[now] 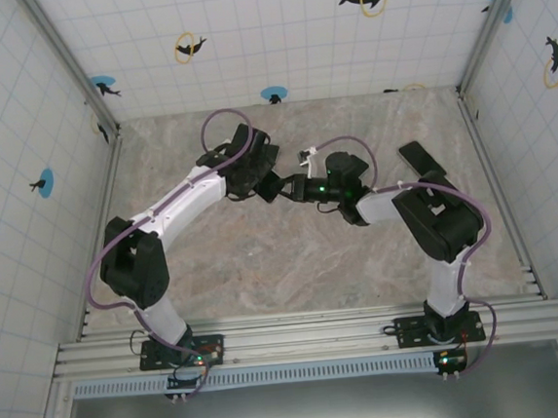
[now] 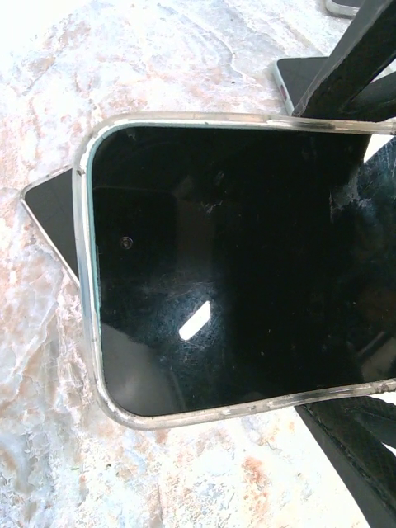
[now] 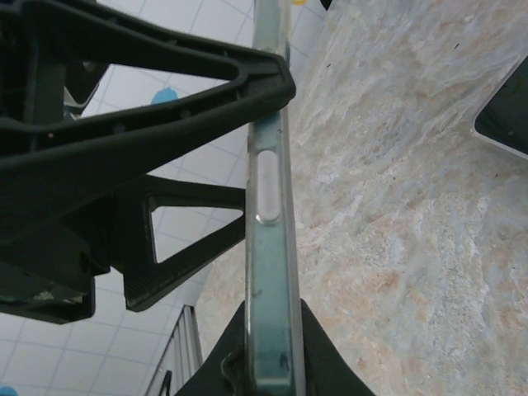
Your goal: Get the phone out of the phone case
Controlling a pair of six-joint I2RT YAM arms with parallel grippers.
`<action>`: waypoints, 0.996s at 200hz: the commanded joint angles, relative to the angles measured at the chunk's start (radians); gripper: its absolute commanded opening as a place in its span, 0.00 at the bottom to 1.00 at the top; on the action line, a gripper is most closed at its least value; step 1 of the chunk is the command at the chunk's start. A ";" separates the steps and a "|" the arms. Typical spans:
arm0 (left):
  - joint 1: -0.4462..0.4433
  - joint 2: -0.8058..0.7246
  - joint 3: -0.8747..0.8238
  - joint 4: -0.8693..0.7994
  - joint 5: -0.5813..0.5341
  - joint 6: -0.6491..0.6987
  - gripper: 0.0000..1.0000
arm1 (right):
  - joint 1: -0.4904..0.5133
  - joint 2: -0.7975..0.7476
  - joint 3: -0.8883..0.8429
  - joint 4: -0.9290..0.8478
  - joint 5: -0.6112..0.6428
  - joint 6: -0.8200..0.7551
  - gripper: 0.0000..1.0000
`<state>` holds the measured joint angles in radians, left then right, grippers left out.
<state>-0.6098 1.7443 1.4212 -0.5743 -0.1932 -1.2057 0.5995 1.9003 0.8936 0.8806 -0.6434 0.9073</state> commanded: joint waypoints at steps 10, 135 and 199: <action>-0.006 -0.063 -0.023 0.049 -0.010 0.039 0.75 | 0.008 0.003 0.034 0.113 0.010 0.043 0.04; 0.240 -0.257 -0.377 0.748 0.509 0.313 0.93 | -0.053 -0.179 -0.049 0.196 0.046 0.248 0.00; 0.281 -0.172 -0.344 1.068 0.795 0.156 0.73 | -0.074 -0.230 -0.072 0.269 0.047 0.379 0.00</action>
<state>-0.3317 1.5448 1.0554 0.2794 0.4431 -0.9726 0.5358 1.7226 0.8364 1.0130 -0.6022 1.2160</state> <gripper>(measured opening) 0.760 0.129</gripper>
